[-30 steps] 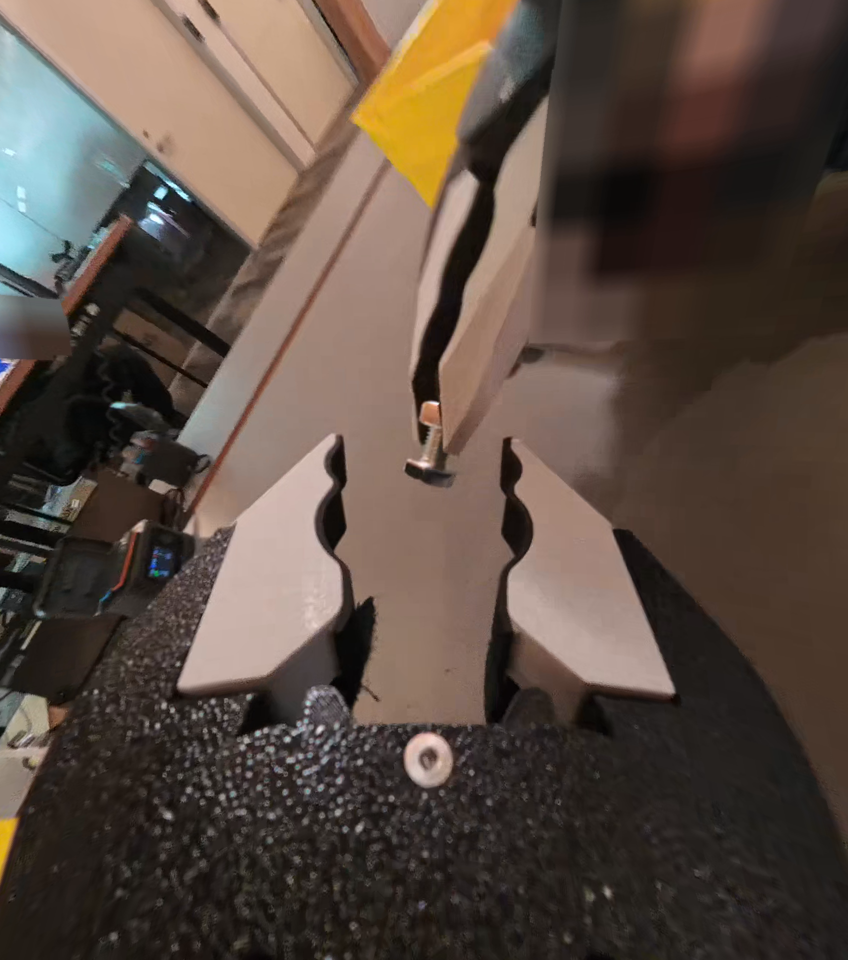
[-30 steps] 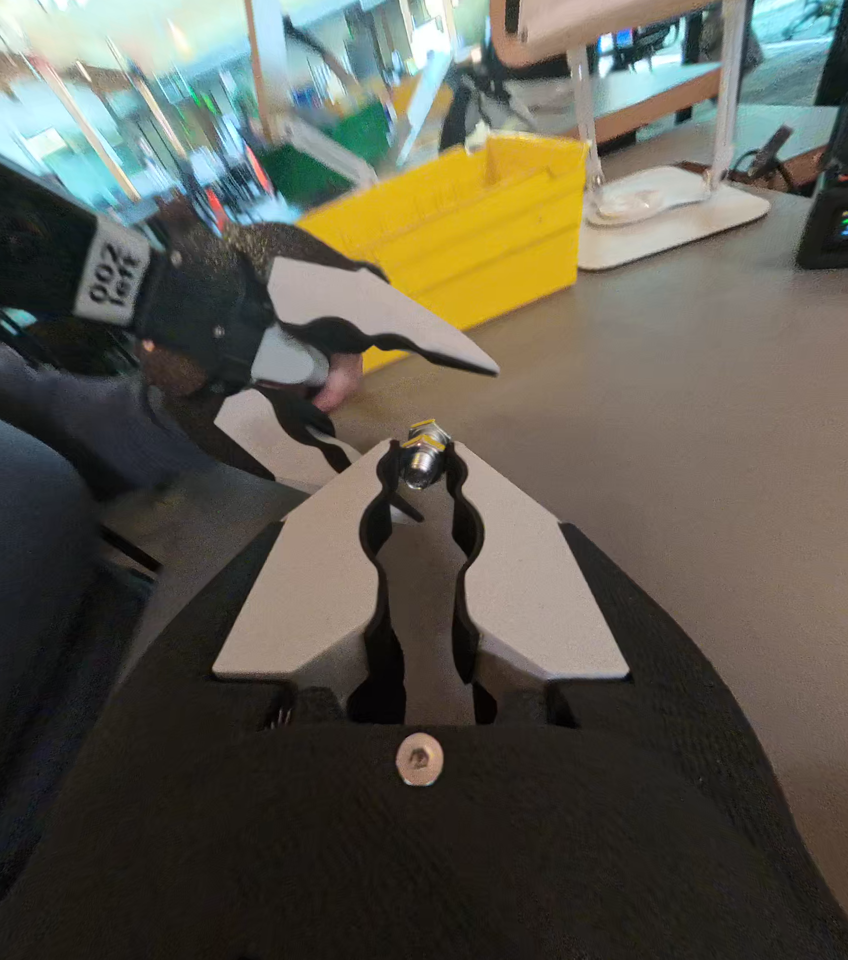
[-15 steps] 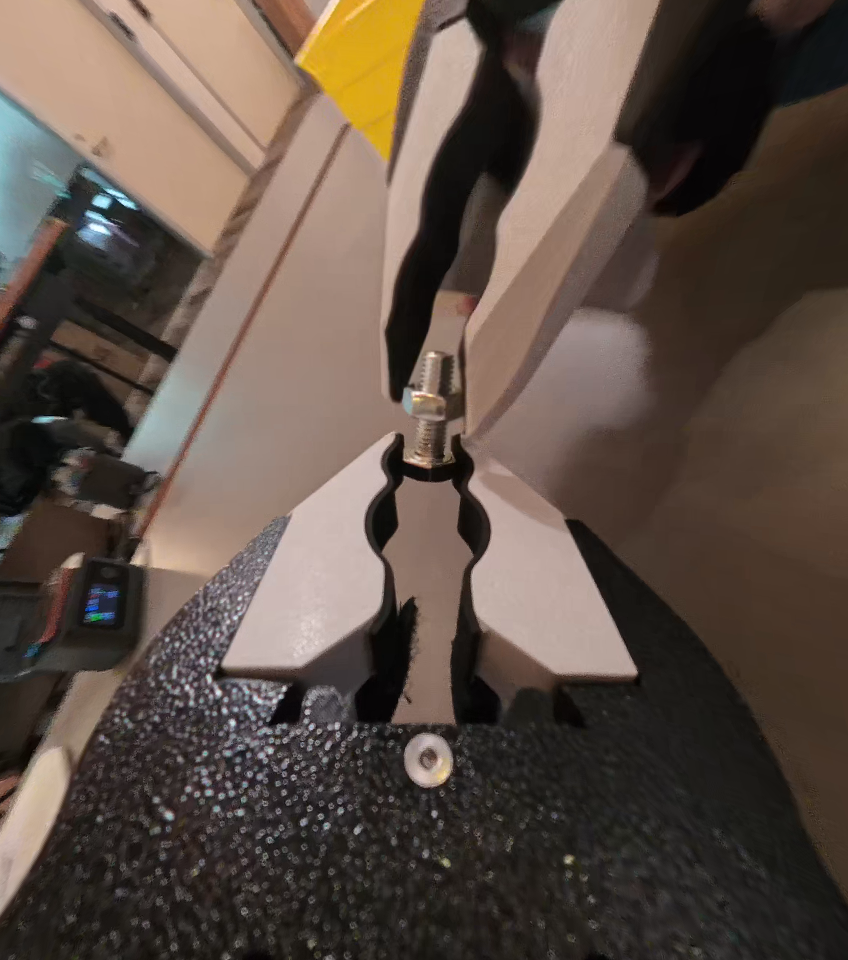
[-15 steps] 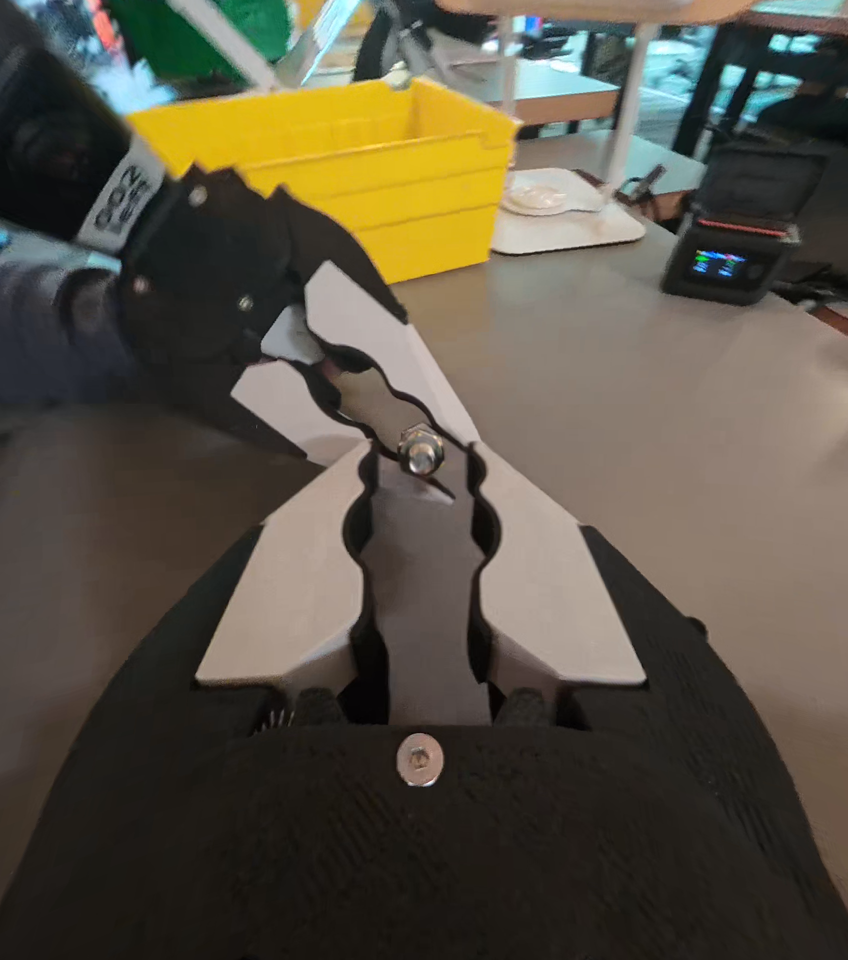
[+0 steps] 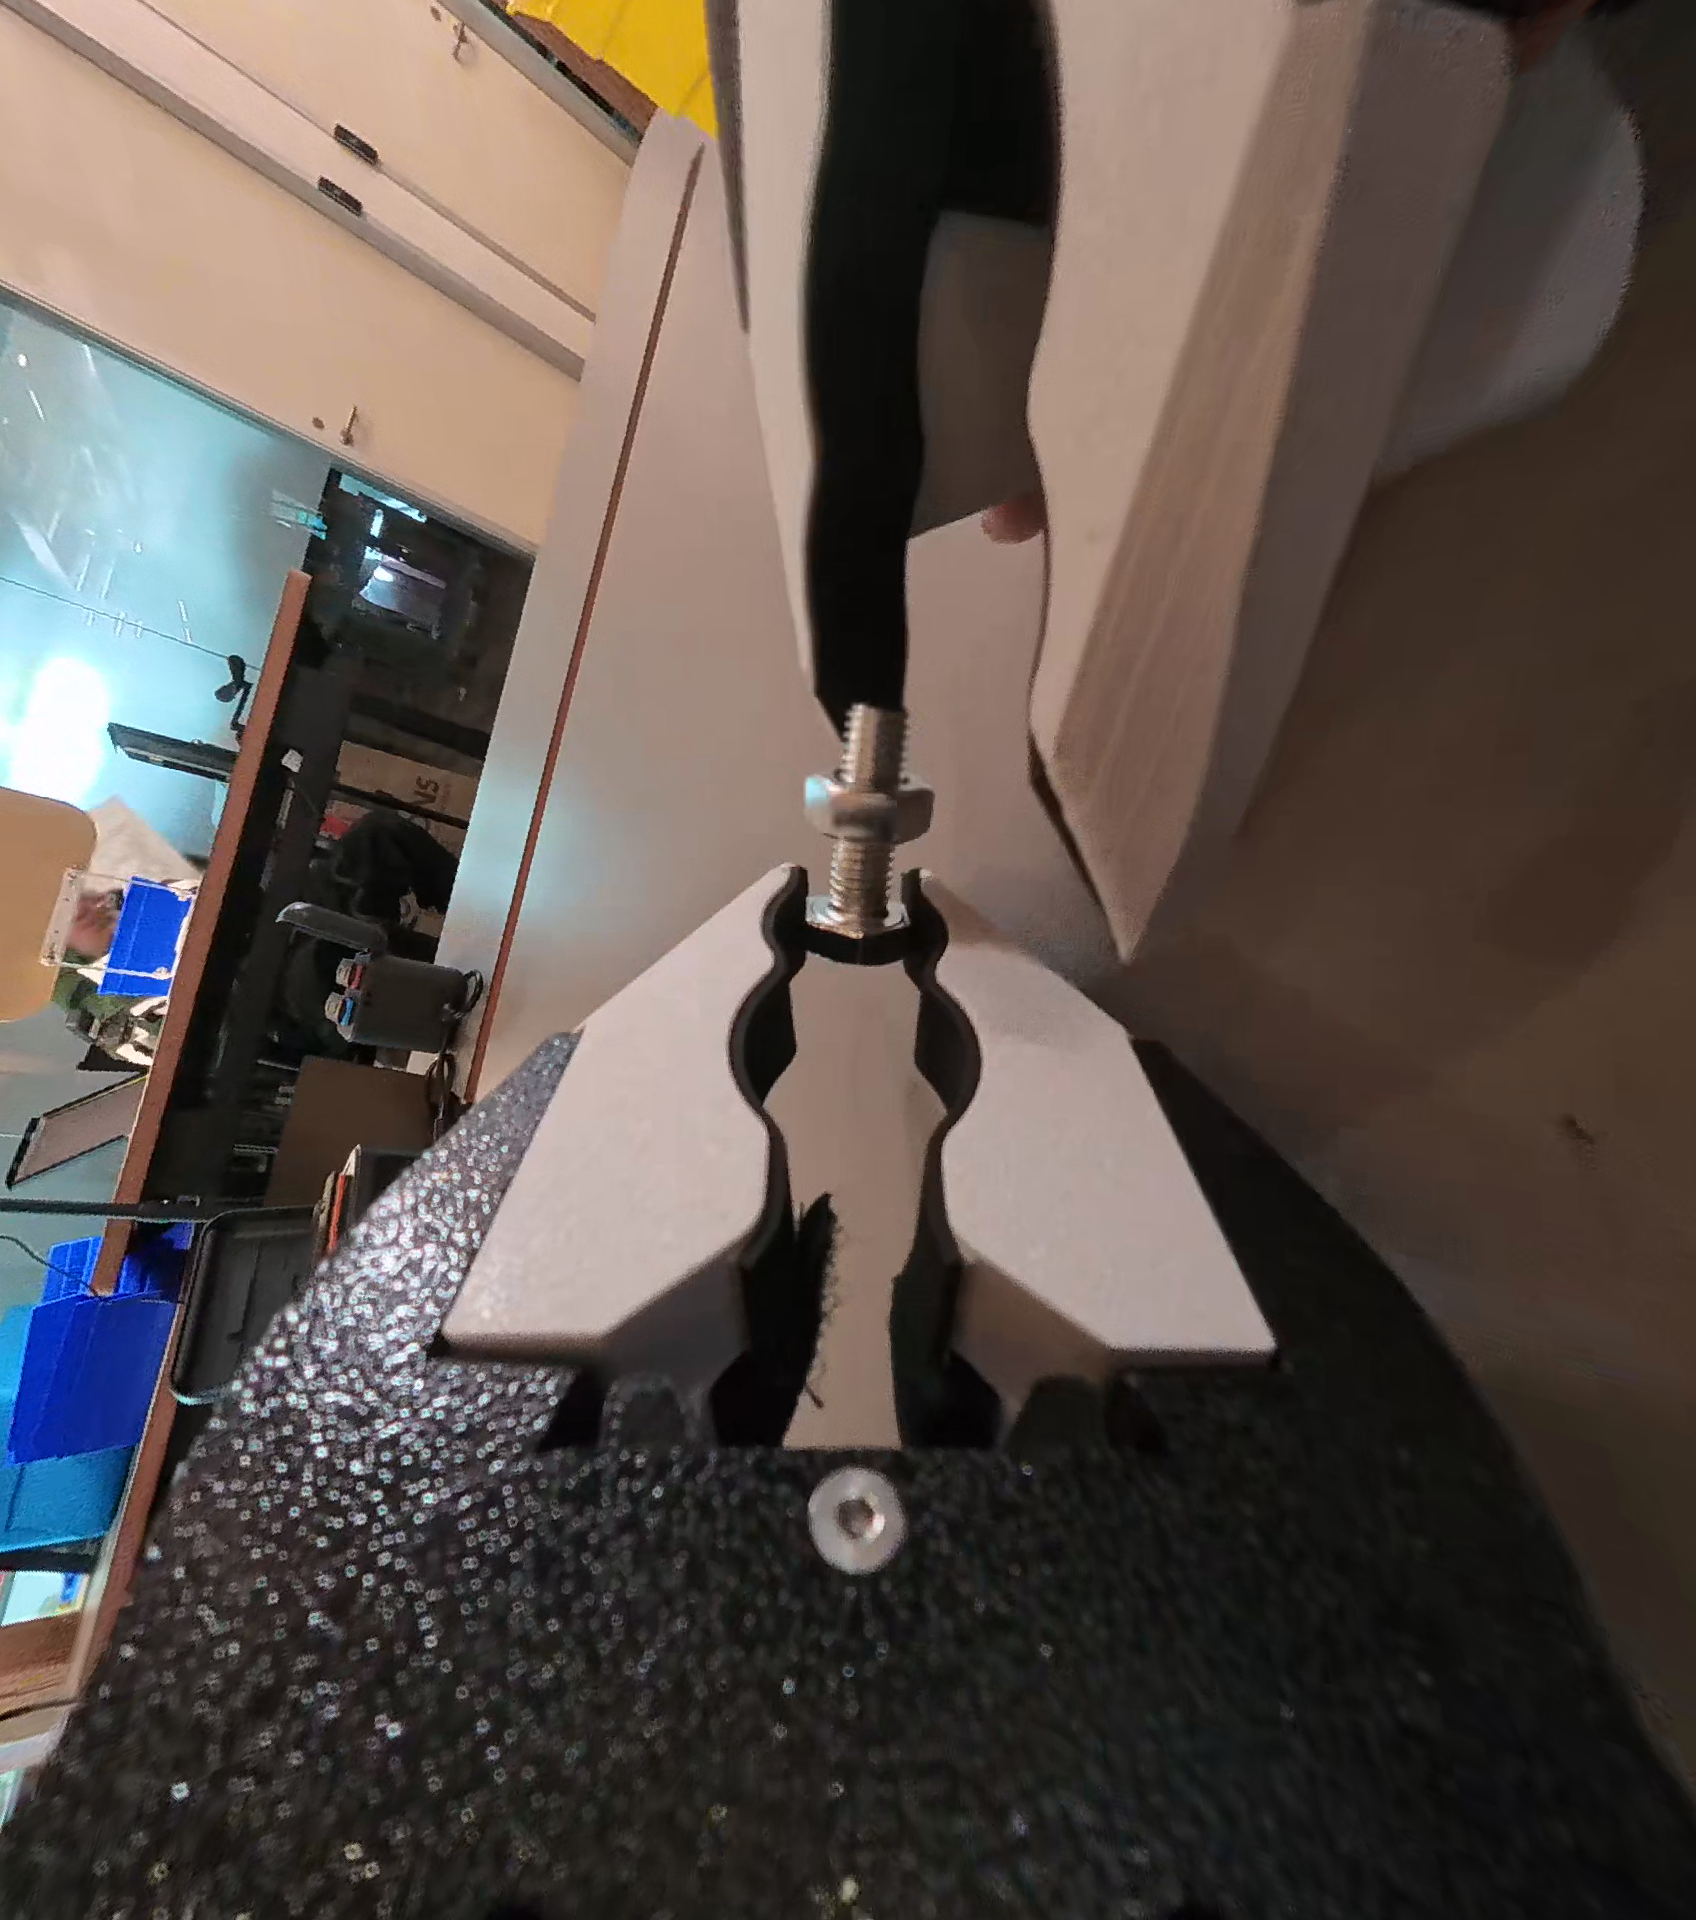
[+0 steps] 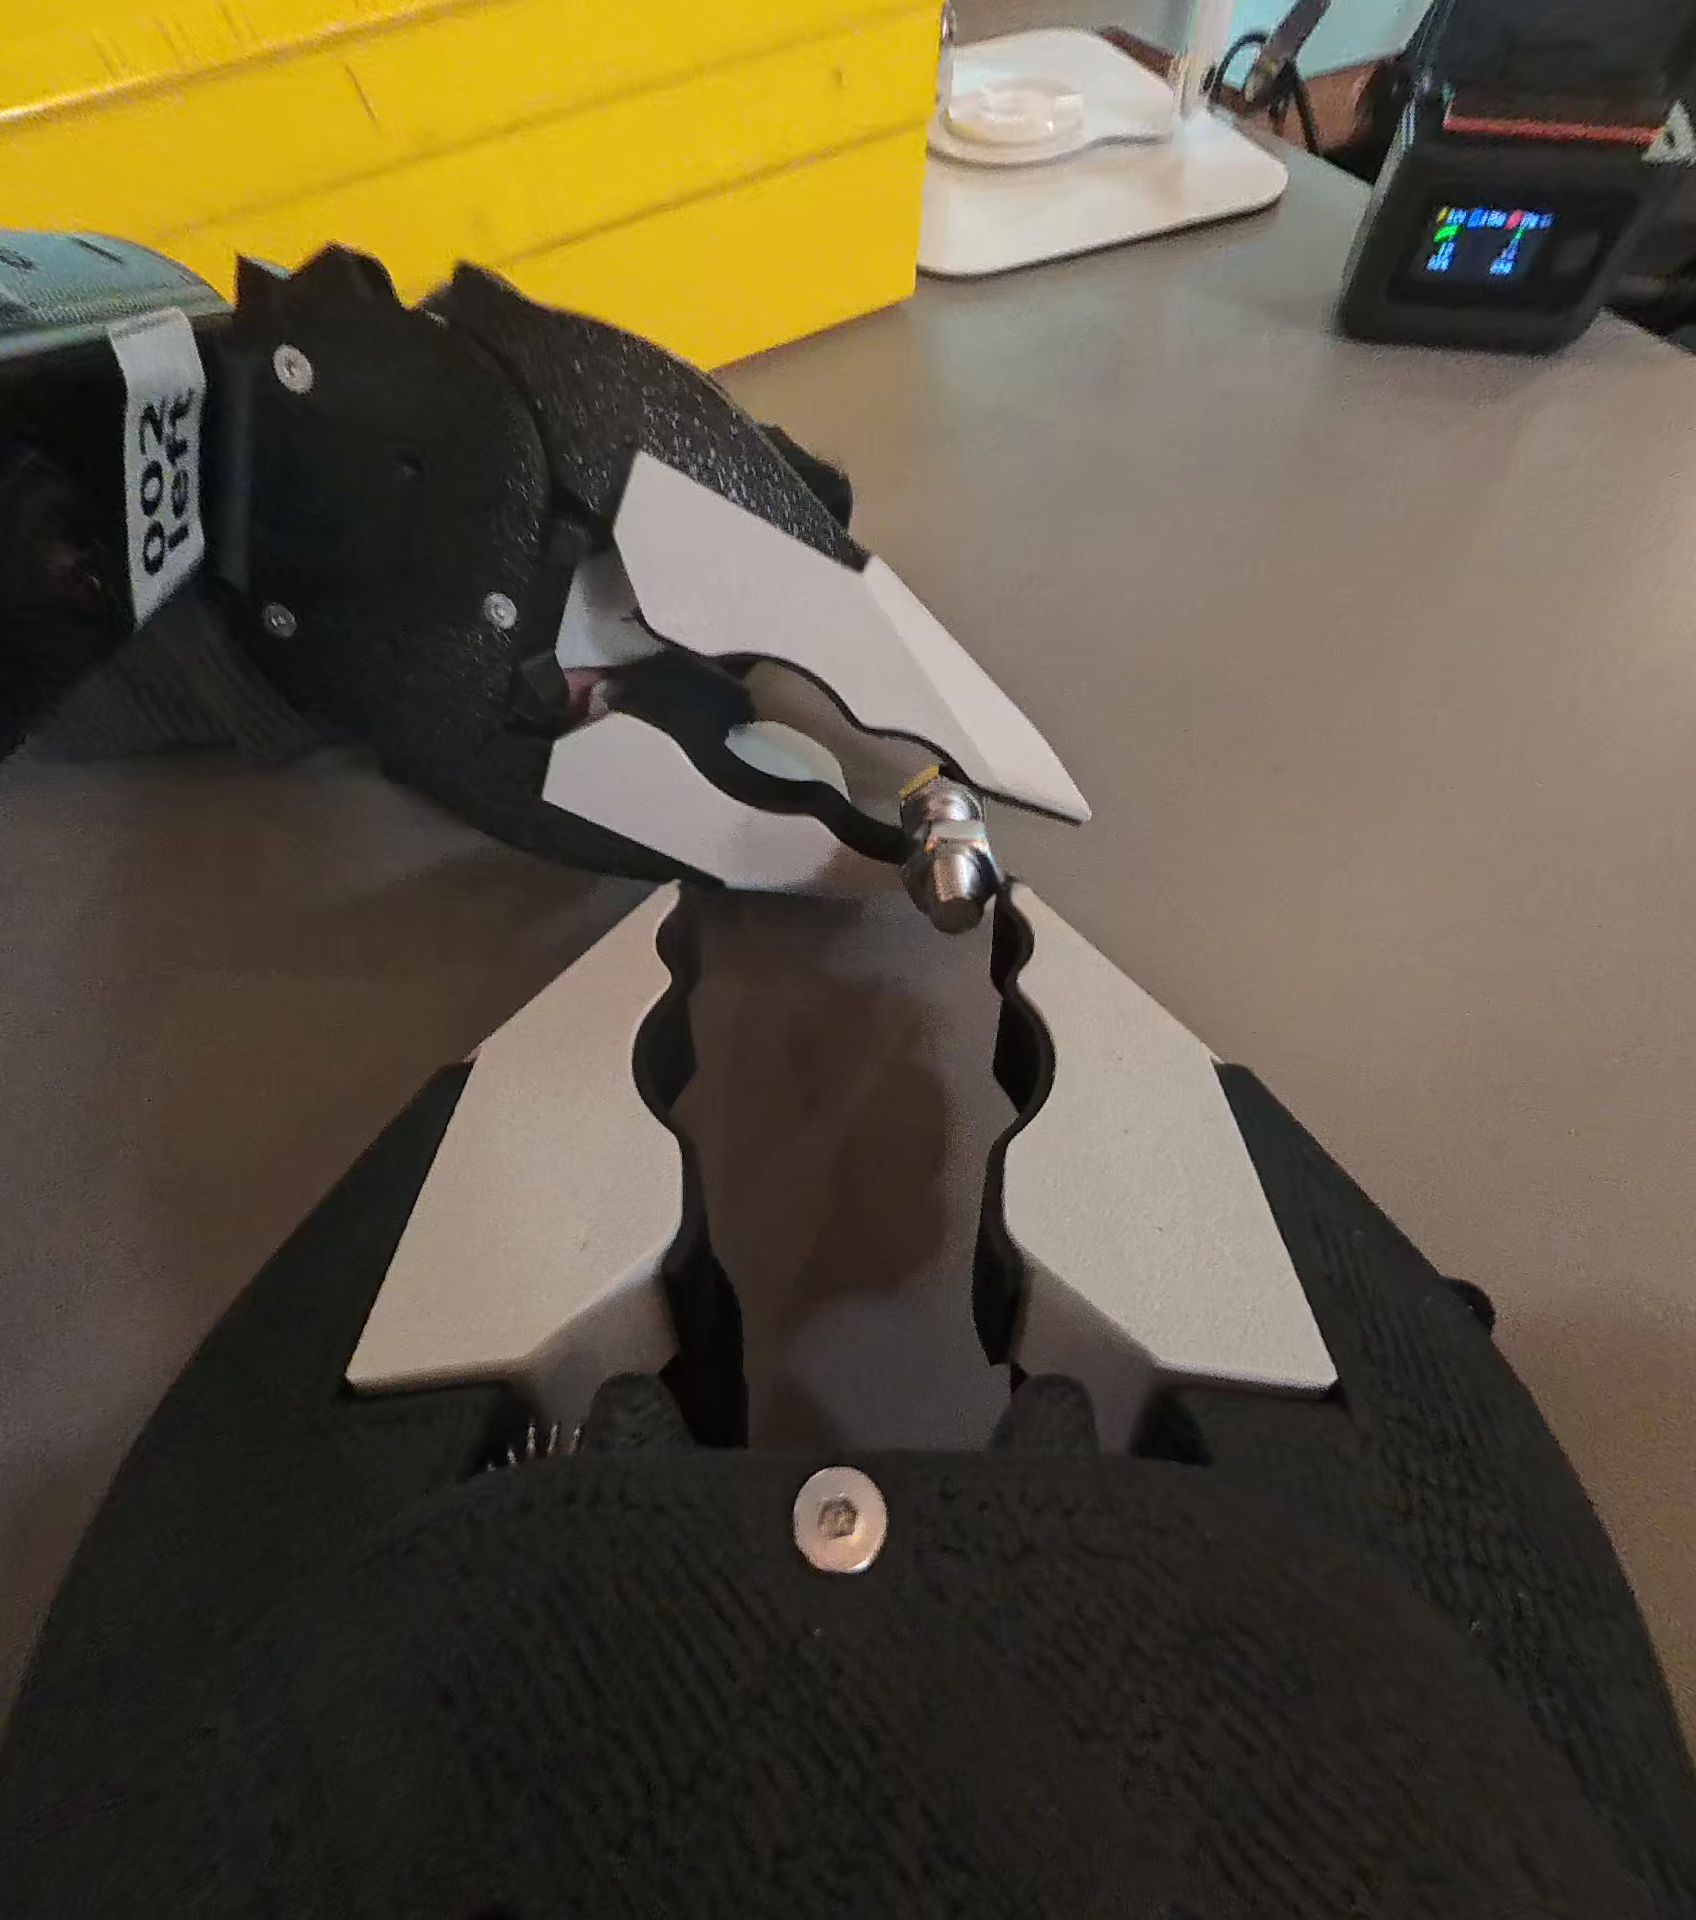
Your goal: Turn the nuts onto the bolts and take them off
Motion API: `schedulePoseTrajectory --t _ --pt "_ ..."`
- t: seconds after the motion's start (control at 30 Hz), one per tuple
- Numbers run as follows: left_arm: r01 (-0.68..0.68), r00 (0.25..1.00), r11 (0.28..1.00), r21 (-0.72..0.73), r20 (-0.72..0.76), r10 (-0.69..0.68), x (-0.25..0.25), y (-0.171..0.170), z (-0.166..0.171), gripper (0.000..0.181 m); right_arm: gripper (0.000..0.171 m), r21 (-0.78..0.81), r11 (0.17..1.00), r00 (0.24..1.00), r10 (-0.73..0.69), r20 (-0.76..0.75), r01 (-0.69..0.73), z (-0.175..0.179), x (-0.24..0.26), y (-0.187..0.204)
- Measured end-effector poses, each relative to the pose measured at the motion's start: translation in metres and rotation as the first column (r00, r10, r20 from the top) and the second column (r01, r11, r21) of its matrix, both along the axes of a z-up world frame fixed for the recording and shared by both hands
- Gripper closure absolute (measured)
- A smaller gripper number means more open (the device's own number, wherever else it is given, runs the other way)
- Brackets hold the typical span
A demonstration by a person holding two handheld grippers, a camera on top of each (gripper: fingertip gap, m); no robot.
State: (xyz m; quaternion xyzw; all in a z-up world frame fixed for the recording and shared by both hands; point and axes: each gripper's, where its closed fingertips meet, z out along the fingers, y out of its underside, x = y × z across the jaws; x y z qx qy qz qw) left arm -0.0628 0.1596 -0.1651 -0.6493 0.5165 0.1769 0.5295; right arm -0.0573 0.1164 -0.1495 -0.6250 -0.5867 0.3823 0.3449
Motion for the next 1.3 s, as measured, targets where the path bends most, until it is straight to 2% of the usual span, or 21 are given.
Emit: schedulePoseTrajectory --t 0.07,0.13,0.17,0.23,0.3,0.37,0.4,0.47,0.5,0.6,0.67,0.73,0.8,0.87,0.93,1.0,1.07,1.1,1.17,1.23,1.3 --pt "0.008 1.0 1.0 -0.003 -0.005 -0.008 0.001 -0.001 -0.001 0.165 0.114 0.074 0.997 0.998 0.019 -0.064 -0.014 0.01 -0.005 -0.004" --pt "0.004 1.0 1.0 -0.006 -0.017 -0.004 0.001 -0.001 -0.002 0.165 0.121 0.164 0.986 0.989 0.031 -0.145 -0.007 0.024 -0.008 -0.005" --pt "0.001 1.0 1.0 -0.006 -0.021 -0.001 0.001 -0.001 -0.002 0.165 0.122 0.174 0.985 0.993 -0.001 -0.12 0.022 0.022 -0.008 -0.001" --pt "0.0 1.0 1.0 -0.008 -0.023 0.0 0.001 -0.001 -0.003 0.165 0.119 0.122 0.991 0.998 -0.061 0.024 0.058 0.002 -0.002 0.008" --pt "-0.002 0.999 1.0 -0.009 -0.032 0.002 0.001 -0.001 -0.003 0.165 0.115 0.056 0.997 0.991 -0.058 0.119 0.052 -0.014 0.003 0.006" --pt "-0.011 0.999 1.0 -0.009 -0.048 0.011 0.001 0.0 -0.004 0.165 0.113 0.054 0.998 0.998 -0.017 0.061 0.014 -0.005 -0.005 -0.002" --pt "-0.01 0.999 1.0 -0.009 -0.051 0.01 0.001 0.0 -0.004 0.165 0.113 0.105 0.994 1.0 -0.004 0.011 0.003 0.003 -0.006 -0.002" --pt "-0.013 0.998 1.0 -0.009 -0.055 0.013 0.001 0.0 -0.004 0.166 0.123 0.2 0.977 0.992 0.091 -0.09 -0.071 0.023 -0.01 -0.018" --pt "-0.016 0.999 1.0 -0.012 -0.051 0.016 0.0 0.0 -0.004 0.166 0.126 0.231 0.972 0.993 0.06 -0.102 -0.035 0.028 -0.01 -0.013" --pt "-0.018 0.999 1.0 -0.017 -0.036 0.017 0.0 0.0 -0.004 0.165 0.119 0.157 0.987 0.998 -0.046 0.033 0.041 0.008 0.002 0.007" --pt "-0.019 0.999 1.0 -0.014 -0.045 0.018 0.0 0.0 -0.004 0.165 0.116 0.072 0.997 0.996 -0.037 0.081 0.031 -0.004 0.004 0.006" --pt "-0.021 0.998 1.0 -0.01 -0.063 0.02 0.0 0.0 -0.005 0.165 0.116 0.128 0.992 0.999 -0.003 0.037 -0.002 0.003 -0.004 -0.001" --pt "-0.021 0.998 1.0 -0.01 -0.066 0.02 0.0 0.0 -0.005 0.165 0.124 0.246 0.965 0.993 0.103 -0.05 -0.088 0.019 -0.012 -0.021" --pt "-0.02 0.998 1.0 -0.014 -0.053 0.019 0.0 0.0 -0.004 0.165 0.129 0.317 0.947 0.996 0.071 -0.058 -0.049 0.025 -0.013 -0.018" --pt "-0.019 0.999 1.0 -0.018 -0.042 0.018 0.0 0.0 -0.004 0.165 0.124 0.26 0.966 0.999 -0.025 0.04 0.013 0.009 -0.006 0.0" --pt "-0.019 0.999 1.0 -0.015 -0.05 0.018 0.0 0.0 -0.004 0.165 0.118 0.152 0.987 0.99 -0.062 0.125 0.042 -0.009 0.001 0.008" --pt "-0.019 0.998 1.0 -0.013 -0.065 0.018 0.001 0.0 -0.005 0.165 0.116 0.135 0.991 0.995 -0.023 0.094 0.01 -0.007 -0.003 0.001" --pt "-0.018 0.998 1.0 -0.012 -0.065 0.017 0.001 0.0 -0.005 0.165 0.113 0.178 0.984 0.999 -0.005 0.05 -0.005 0.0 -0.008 -0.002" --pt "-0.018 0.998 1.0 -0.018 -0.056 0.017 0.001 0.0 -0.005 0.166 0.125 0.273 0.957 0.992 0.113 -0.058 -0.093 0.021 -0.013 -0.022" --pt "-0.015 0.999 1.0 -0.02 -0.046 0.014 0.001 0.0 -0.005 0.165 0.13 0.316 0.948 0.996 0.063 -0.062 -0.04 0.025 -0.011 -0.014" --pt "-0.013 0.999 1.0 -0.019 -0.046 0.013 0.001 0.0 -0.005 0.165 0.121 0.243 0.97 0.999 -0.028 0.03 0.02 0.009 -0.001 0.005"
